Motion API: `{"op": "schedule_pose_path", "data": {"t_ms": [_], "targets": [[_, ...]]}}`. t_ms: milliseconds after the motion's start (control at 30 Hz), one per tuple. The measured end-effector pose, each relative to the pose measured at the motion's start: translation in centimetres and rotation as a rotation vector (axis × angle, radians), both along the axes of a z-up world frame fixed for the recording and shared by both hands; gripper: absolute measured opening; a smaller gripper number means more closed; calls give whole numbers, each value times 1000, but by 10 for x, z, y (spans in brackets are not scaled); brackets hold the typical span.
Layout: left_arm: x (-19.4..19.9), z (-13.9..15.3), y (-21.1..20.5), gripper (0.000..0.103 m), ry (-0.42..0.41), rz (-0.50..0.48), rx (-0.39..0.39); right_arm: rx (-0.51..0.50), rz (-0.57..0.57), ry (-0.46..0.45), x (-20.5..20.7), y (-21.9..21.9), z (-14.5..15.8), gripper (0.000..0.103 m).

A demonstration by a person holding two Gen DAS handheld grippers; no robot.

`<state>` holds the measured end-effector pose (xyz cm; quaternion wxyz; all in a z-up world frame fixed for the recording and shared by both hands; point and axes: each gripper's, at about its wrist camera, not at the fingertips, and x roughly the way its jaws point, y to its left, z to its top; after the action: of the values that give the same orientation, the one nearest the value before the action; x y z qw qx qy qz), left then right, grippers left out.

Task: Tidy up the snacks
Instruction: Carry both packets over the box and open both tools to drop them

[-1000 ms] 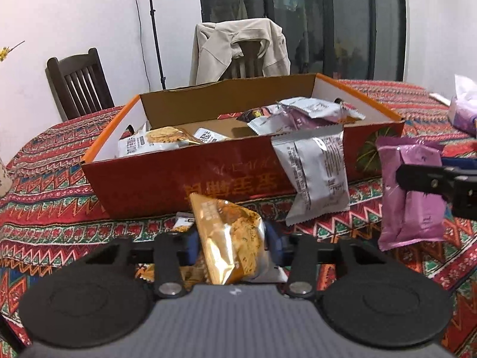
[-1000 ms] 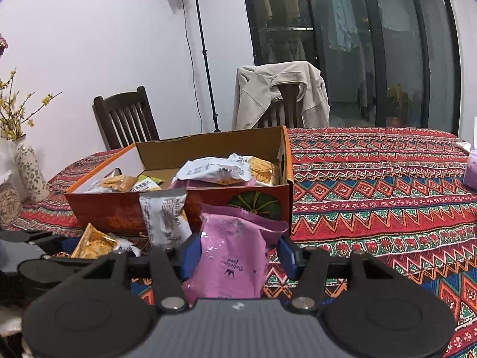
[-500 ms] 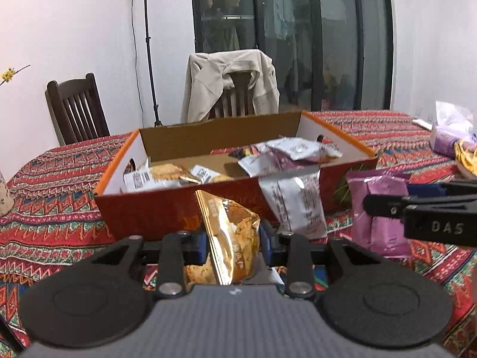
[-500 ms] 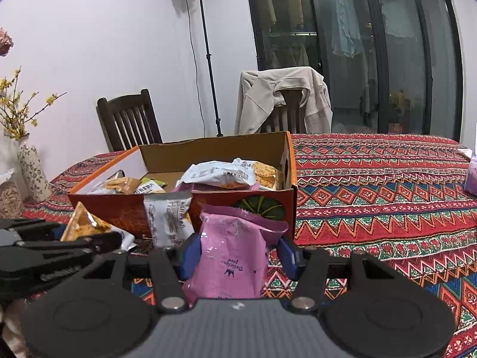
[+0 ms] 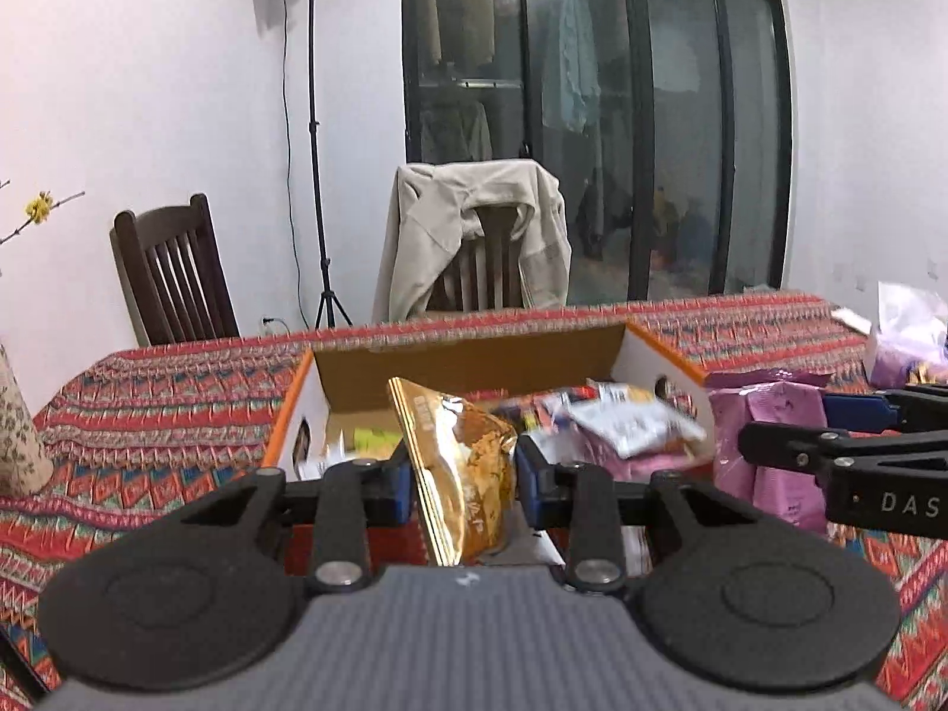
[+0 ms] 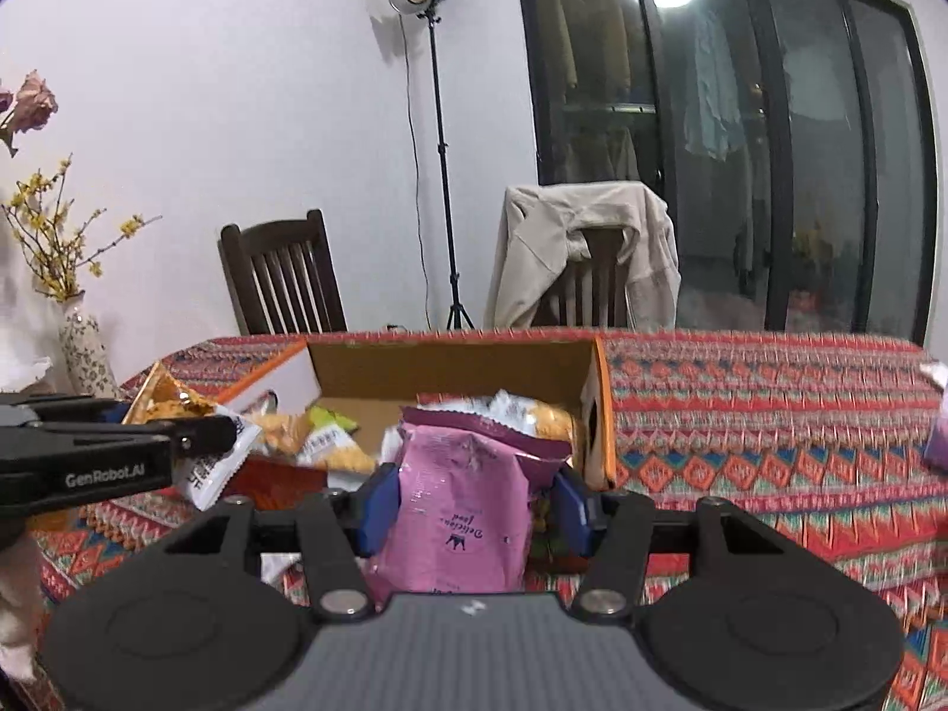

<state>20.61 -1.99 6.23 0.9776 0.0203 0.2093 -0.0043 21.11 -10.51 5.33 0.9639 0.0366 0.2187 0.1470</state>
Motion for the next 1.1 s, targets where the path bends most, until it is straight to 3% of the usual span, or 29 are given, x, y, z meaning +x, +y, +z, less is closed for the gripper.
{"op": "schedule_pose_path", "data": {"t_ms": [233,500,767,1100], "targets": [[29,17,4,34,-29,29,-18,-12,15,-8,35,19,24,55],[64,22,17,34,-44,82,-74,-12,-10,8,83,42,27,55],[84,-2,38,34,-29,117,-110,9,-73,-13,109,41,6,55],[90,-22,41,34,4,104,-99,23,-55,13,122,37,-13,55]]}}
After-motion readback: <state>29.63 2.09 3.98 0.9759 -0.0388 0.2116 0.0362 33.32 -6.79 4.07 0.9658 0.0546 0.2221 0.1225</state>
